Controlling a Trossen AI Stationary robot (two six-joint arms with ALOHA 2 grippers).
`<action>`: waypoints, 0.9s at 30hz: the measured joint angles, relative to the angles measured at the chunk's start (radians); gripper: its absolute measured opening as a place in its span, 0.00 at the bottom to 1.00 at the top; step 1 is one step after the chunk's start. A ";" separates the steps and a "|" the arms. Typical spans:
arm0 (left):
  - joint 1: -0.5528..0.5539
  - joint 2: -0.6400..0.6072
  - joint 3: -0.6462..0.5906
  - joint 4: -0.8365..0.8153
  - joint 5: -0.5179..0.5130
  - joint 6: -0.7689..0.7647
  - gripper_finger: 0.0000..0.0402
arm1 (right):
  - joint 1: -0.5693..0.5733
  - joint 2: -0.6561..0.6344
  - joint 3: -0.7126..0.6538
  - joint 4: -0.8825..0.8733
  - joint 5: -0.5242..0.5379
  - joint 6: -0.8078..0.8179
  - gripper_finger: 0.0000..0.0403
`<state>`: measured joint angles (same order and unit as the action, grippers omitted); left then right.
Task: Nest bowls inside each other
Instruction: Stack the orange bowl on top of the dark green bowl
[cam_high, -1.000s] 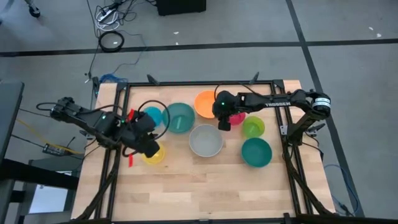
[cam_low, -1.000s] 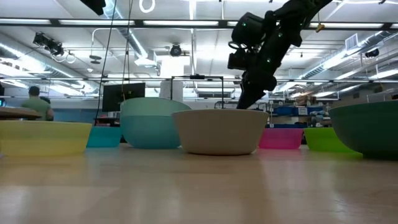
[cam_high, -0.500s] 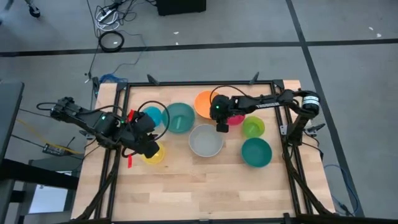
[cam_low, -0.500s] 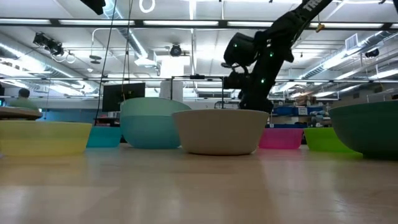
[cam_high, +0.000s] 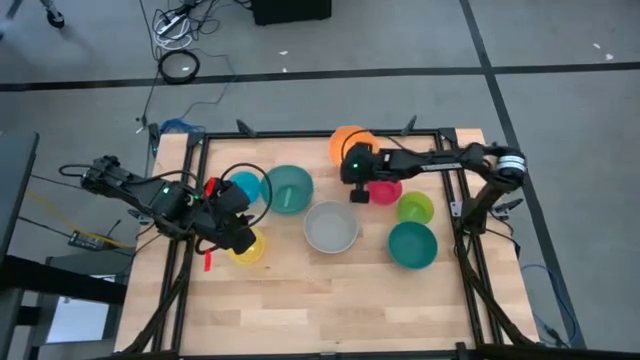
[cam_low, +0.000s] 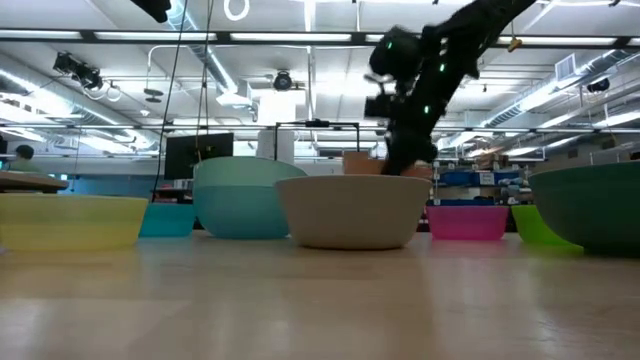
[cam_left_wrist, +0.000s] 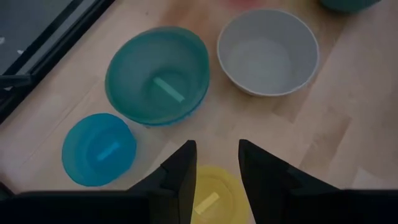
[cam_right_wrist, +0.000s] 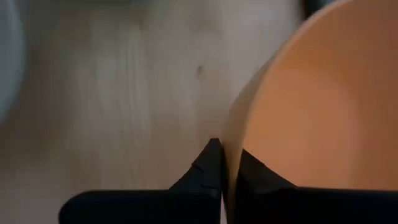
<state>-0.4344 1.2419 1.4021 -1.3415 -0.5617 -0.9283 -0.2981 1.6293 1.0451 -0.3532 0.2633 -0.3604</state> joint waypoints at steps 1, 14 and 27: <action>0.000 0.000 0.000 -0.001 -0.002 0.000 0.32 | 0.002 -0.030 0.000 0.012 -0.010 0.002 0.01; 0.000 0.000 0.000 0.006 -0.106 0.005 0.32 | 0.226 0.059 0.228 0.352 -0.322 0.154 0.00; -0.056 0.000 0.000 0.021 -0.122 -0.025 0.32 | 0.218 0.368 0.543 0.038 -0.306 0.225 0.09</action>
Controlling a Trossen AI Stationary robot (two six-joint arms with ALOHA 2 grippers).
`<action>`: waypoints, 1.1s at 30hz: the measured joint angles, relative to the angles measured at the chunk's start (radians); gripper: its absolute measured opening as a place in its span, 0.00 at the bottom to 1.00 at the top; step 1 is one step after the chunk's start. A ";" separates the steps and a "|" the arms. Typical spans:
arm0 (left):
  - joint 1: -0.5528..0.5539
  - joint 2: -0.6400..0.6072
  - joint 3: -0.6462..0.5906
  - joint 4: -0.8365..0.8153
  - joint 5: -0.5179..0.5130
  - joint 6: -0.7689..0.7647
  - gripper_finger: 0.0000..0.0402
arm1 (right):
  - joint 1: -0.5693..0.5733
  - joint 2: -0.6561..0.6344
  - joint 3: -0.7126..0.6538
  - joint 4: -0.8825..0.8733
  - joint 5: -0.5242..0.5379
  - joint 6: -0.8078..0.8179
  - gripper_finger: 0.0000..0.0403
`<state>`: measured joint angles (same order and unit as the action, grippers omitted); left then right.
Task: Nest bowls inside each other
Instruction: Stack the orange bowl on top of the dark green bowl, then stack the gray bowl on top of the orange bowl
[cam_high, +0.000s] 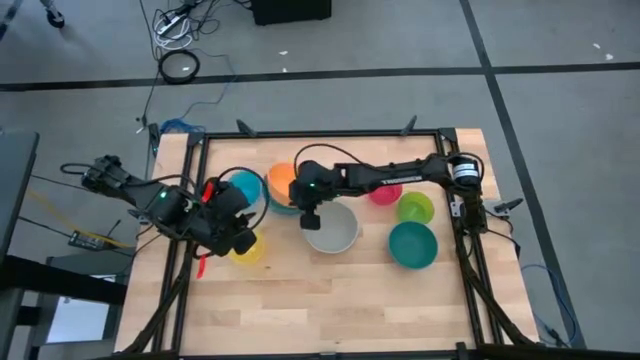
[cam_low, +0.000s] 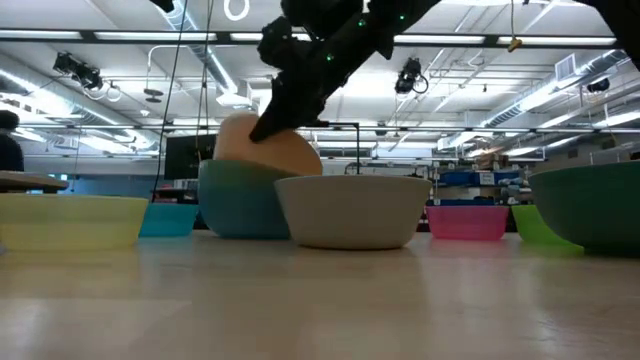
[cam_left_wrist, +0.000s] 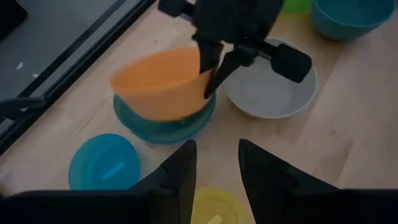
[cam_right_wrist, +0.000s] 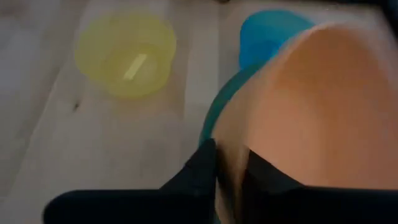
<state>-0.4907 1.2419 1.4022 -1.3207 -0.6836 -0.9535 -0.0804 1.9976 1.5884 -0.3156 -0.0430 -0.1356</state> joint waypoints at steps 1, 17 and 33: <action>-0.006 0.000 0.000 0.000 -0.002 -0.002 0.32 | -0.002 0.000 0.010 -0.028 -0.005 0.002 0.12; -0.072 0.003 0.000 -0.006 -0.016 -0.076 0.32 | 0.095 -0.209 0.018 -0.591 0.188 0.114 0.34; -0.107 0.114 0.000 -0.016 -0.021 -0.100 0.32 | 0.014 -0.201 -0.224 -0.542 0.265 0.295 0.44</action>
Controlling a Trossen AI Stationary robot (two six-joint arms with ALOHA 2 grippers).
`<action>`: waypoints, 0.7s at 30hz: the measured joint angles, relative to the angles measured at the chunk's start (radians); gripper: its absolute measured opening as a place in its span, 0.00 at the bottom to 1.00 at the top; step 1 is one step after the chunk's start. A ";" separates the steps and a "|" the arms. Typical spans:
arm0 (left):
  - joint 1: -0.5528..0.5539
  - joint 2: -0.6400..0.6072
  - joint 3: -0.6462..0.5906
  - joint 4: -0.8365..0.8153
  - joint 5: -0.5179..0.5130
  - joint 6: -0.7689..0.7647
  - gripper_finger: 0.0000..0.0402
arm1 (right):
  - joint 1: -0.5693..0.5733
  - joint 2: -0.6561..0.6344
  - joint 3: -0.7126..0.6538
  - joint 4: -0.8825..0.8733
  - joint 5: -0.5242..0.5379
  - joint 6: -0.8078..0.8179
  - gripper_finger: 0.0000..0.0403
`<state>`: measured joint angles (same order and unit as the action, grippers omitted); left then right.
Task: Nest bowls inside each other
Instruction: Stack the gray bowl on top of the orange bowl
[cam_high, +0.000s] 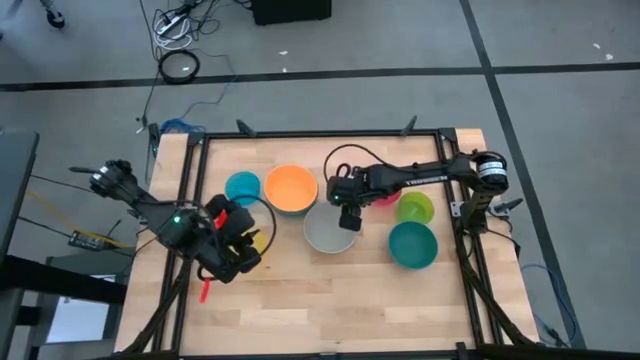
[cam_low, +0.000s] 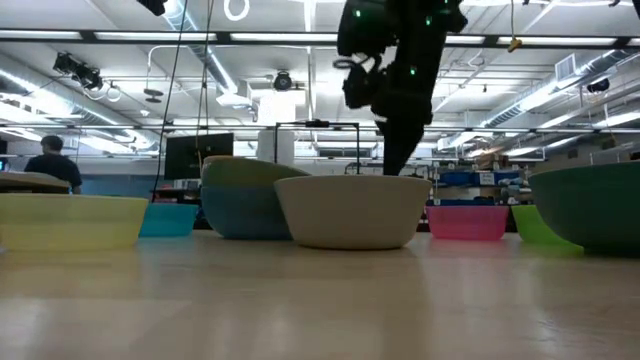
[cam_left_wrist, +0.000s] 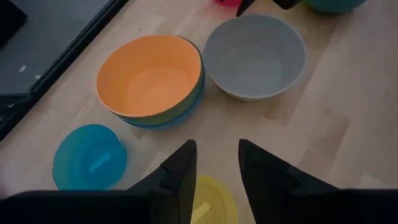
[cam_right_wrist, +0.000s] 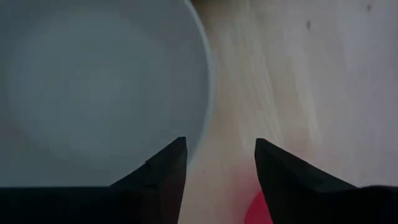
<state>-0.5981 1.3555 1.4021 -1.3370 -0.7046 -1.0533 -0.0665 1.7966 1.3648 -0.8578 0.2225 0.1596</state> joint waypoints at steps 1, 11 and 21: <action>0.000 0.004 0.000 -0.004 0.000 0.000 0.32 | -0.008 0.000 -0.017 0.025 -0.015 0.005 0.44; 0.000 0.016 0.000 -0.047 0.000 -0.031 0.32 | -0.041 0.000 -0.141 0.165 -0.071 0.032 0.44; 0.000 0.016 0.000 -0.050 -0.001 -0.033 0.32 | -0.065 -0.003 -0.172 0.279 -0.093 0.022 0.07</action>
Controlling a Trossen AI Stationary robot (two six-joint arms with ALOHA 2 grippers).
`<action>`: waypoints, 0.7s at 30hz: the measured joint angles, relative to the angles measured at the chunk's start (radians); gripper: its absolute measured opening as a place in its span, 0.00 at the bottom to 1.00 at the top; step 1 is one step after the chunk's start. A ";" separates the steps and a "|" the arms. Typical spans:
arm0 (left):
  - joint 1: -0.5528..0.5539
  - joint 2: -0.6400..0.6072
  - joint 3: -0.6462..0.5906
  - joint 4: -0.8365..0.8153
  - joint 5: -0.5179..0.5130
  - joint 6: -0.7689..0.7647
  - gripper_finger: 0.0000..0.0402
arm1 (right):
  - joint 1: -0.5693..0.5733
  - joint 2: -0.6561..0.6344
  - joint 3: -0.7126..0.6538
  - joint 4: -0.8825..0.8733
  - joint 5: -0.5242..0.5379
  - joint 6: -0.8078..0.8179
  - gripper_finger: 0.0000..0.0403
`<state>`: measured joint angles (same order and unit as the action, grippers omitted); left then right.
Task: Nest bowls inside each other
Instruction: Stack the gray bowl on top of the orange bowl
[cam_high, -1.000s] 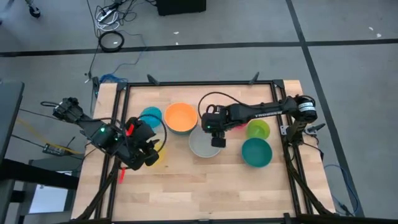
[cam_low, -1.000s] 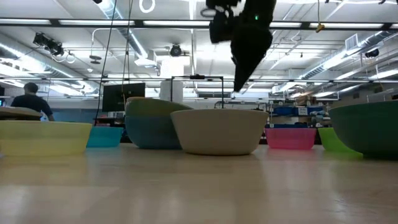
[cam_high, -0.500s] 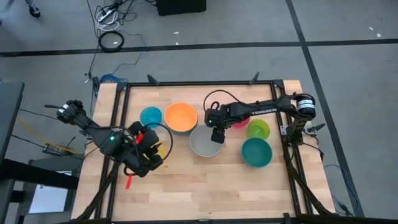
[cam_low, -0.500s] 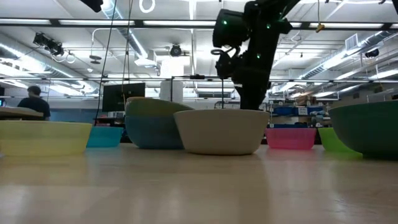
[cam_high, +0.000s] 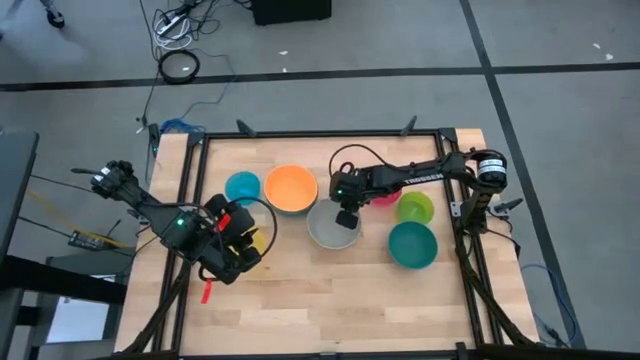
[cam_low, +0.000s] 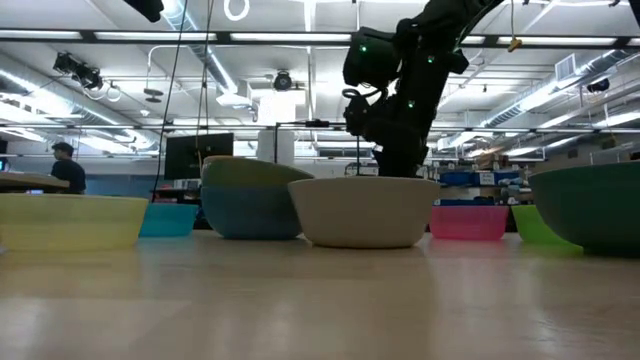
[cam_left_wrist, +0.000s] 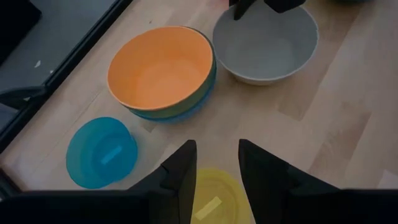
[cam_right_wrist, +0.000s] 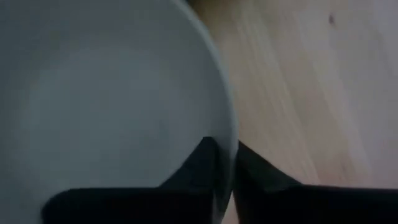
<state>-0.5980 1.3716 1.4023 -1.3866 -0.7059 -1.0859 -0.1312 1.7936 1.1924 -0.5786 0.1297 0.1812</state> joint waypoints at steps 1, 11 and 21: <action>0.000 0.000 0.000 -0.001 0.000 0.000 0.32 | -0.002 -0.005 0.003 0.006 -0.014 -0.002 0.04; 0.000 0.000 0.000 -0.009 -0.010 -0.001 0.32 | -0.002 -0.200 0.103 -0.019 -0.039 -0.021 0.00; 0.000 0.000 0.000 -0.019 -0.063 -0.031 0.32 | -0.045 -0.174 0.163 0.336 -0.035 -0.062 0.00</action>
<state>-0.5982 1.3715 1.4023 -1.4054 -0.7692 -1.1164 -0.1764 1.6196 1.3552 -0.2430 0.0952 0.1192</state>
